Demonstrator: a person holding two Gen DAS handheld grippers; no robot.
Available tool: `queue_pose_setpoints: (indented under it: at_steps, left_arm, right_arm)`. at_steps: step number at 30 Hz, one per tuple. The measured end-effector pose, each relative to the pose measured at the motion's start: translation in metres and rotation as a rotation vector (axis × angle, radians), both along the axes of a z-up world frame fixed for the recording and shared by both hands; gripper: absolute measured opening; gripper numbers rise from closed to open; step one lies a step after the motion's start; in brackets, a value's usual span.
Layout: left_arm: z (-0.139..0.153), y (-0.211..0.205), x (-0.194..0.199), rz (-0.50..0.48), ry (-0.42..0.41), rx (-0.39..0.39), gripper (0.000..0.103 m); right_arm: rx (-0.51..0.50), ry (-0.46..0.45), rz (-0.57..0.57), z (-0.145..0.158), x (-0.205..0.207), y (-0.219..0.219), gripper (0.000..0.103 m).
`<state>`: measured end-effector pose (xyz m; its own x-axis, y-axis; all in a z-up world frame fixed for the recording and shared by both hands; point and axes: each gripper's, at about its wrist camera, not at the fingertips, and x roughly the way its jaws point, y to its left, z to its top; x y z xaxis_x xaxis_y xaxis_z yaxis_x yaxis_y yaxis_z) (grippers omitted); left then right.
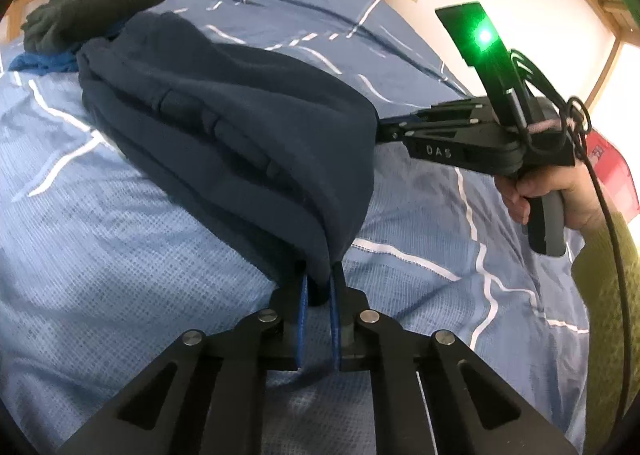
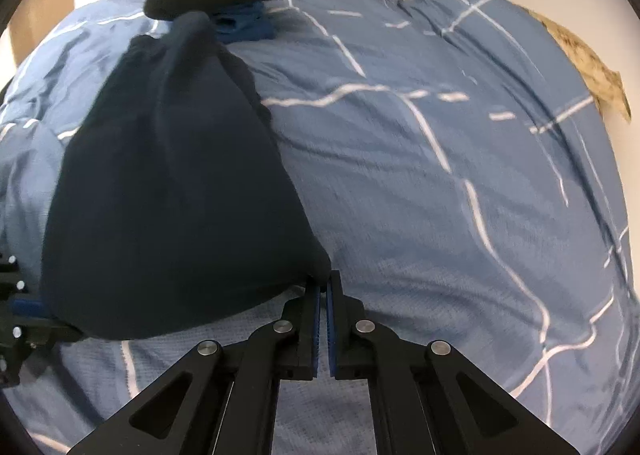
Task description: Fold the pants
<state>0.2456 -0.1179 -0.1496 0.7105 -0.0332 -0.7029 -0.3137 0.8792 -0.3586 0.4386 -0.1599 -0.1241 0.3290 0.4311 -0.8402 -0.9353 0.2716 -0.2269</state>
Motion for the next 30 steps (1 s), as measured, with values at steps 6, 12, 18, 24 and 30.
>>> queue_pose_setpoints:
  at_steps: [6,12,18,24,30]
  left_arm:
    - [0.001,-0.002,-0.005,-0.022,0.038,-0.006,0.017]
    - [0.032,-0.003,-0.025,-0.118,-0.015,0.026,0.039]
    - [0.069,0.022,-0.053,-0.239,-0.086,0.113,0.053]
    - [0.088,0.074,-0.074,-0.296,-0.109,0.197,0.058]
    - [0.1,0.157,-0.092,-0.242,-0.135,0.161,0.06]
  right_arm:
    - [0.005,-0.089,-0.14,0.003,-0.001,-0.015,0.012]
    - [0.115,-0.085,-0.438,0.026,-0.025,-0.051,0.049]
    - [0.214,-0.105,-0.679,0.054,-0.08,-0.065,0.052]
    - [0.372,-0.188,-0.865,0.09,-0.147,-0.065,0.071]
    - [0.498,-0.139,-1.013,0.094,-0.199,-0.046,0.072]
